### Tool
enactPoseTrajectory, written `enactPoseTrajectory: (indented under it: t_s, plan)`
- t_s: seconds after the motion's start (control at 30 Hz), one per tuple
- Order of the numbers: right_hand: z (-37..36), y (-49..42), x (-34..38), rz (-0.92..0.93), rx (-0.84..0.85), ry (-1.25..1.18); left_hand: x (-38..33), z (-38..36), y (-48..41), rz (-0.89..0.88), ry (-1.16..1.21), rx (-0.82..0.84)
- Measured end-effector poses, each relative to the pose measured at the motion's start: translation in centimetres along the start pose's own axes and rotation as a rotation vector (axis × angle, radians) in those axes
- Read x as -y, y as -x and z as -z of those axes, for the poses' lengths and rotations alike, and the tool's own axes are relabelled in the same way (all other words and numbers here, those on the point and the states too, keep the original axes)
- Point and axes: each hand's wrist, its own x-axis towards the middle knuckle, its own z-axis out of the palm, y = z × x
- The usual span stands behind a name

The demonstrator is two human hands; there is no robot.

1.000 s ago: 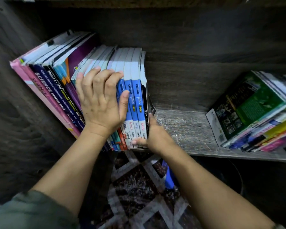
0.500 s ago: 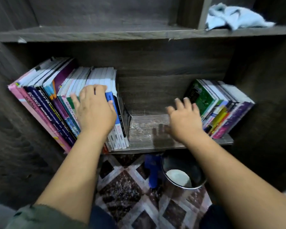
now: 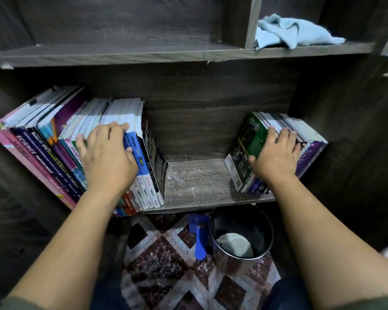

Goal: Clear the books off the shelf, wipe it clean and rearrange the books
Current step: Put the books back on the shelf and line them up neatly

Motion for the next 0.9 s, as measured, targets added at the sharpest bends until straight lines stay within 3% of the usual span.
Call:
enactPoseTrajectory:
  t_s: [0.2, 0.43, 0.53, 0.63, 0.77, 0.9]
  plan:
    - [-0.4, -0.1, 1.9, -0.030, -0.100, 0.006, 0.9, 0.1, 0.3, -0.073, -0.004, 0.028]
    - [-0.5, 0.6, 4.4, 0.021, -0.236, -0.242, 1.3, 0.3, 0.6, -0.095, 0.016, 0.056]
    - [-0.4, 0.1, 4.7, -0.072, -0.091, -0.442, 1.5, 0.5, 0.7, -0.104, 0.008, 0.068]
    - [-0.3, 0.1, 5.7, -0.003, 0.018, -0.398, 1.8, 0.5, 0.7, -0.114, 0.015, 0.074]
    - [-0.6, 1.6, 8.2, 0.093, 0.019, -0.389, 2.2, 0.1, 0.7, -0.130, 0.012, 0.050]
    - [-1.0, 2.9, 10.9, 0.098, 0.006, -0.564, 2.4, -0.1, 0.6, -0.134, -0.001, 0.027]
